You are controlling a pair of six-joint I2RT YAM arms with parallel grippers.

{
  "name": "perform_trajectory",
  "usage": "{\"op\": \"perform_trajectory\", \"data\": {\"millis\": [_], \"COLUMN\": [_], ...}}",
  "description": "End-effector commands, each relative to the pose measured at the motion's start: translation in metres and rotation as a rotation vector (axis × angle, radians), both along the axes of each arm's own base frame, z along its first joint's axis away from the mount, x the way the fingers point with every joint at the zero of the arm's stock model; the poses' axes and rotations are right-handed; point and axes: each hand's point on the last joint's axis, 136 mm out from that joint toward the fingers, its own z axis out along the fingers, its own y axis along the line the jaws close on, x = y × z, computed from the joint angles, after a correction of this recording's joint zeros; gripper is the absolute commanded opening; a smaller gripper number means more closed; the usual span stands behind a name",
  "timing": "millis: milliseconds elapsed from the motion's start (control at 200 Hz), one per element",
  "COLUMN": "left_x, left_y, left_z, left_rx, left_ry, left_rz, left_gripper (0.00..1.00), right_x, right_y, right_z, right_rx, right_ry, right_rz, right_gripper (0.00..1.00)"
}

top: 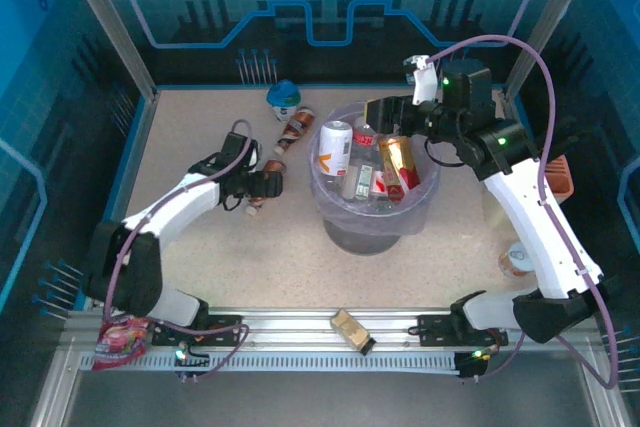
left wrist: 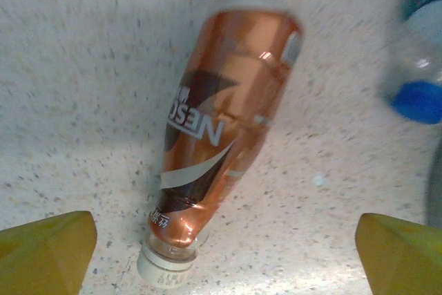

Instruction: Put the plastic bottles in the bin

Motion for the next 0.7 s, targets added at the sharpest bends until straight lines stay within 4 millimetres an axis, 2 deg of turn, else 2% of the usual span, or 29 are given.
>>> {"op": "perform_trajectory", "data": {"millis": [0, 85, 170, 320, 565, 695], "left_x": [0.000, -0.004, -0.007, -0.008, -0.007, -0.002], "left_y": [-0.001, 0.000, -0.002, -0.001, 0.010, 0.006], "left_z": [-0.020, -0.036, -0.050, -0.062, -0.056, -0.035], "left_rx": [0.002, 0.014, 0.005, 0.014, 0.076, 0.041], "left_ry": [0.089, 0.161, 0.203, 0.222, 0.224, 0.166], "left_rz": [-0.010, -0.004, 0.004, 0.018, 0.041, 0.039], "left_gripper": [0.98, 0.95, 0.87, 0.65, 0.37, 0.32], "right_x": [-0.008, -0.008, -0.008, -0.007, -0.006, -0.004], "right_y": [-0.011, -0.016, -0.019, -0.021, -0.022, -0.018], "right_z": [0.005, 0.006, 0.004, 0.004, 0.006, 0.002], "right_rx": [0.002, 0.005, 0.006, 0.013, 0.019, 0.009], "right_ry": [-0.008, -0.007, -0.005, 0.001, -0.002, 0.005], "right_rz": [-0.001, -0.011, -0.019, -0.019, -0.025, -0.028], "right_gripper": [0.71, 0.71, 0.71, 0.71, 0.71, 0.71]}}
